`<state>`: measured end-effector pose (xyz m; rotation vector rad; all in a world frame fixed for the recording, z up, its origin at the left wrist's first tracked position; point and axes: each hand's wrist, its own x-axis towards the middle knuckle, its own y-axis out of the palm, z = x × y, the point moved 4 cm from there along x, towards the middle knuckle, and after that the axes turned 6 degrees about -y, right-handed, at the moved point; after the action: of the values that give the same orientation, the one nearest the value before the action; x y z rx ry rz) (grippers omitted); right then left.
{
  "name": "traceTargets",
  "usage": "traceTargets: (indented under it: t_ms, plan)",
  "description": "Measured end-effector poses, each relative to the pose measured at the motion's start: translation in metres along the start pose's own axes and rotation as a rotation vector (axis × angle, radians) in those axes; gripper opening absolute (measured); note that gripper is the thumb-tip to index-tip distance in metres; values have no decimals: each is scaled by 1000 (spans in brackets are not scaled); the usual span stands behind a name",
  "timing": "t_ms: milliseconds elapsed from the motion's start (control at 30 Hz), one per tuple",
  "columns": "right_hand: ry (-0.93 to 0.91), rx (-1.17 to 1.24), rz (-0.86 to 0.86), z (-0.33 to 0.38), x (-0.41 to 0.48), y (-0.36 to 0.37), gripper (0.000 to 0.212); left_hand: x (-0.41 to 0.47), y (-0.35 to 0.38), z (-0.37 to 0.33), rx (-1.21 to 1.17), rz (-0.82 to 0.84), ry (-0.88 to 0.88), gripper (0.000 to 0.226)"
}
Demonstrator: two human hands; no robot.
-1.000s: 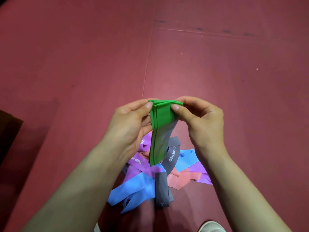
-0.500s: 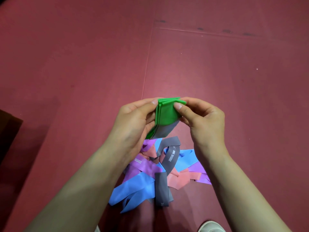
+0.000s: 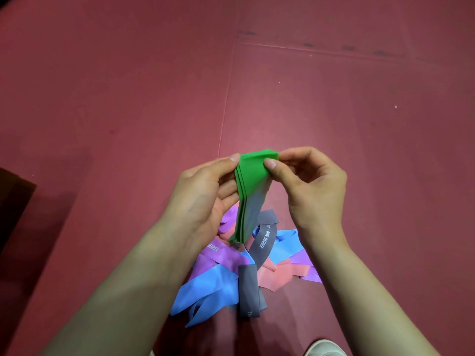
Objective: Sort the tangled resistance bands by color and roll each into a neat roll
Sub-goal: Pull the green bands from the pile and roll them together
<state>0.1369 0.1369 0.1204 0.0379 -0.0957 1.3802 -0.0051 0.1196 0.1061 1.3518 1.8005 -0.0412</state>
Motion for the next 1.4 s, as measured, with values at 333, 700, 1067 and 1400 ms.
traceTargets:
  t_ms: [333,700,1067,1400]
  plan:
    - [12,68,1,-3,1,-2,15,-2,3,0,66,41,59,19]
    - [74,247,52,-6,1,0,18,-3,3,-2,75,50,96,21]
    - [8,58,160,-2,-1,6,20,-8,1,-10,28,-11,186,16]
    - [63,9,17,-7,-2,1,12,-8,8,0,37,42,174,15]
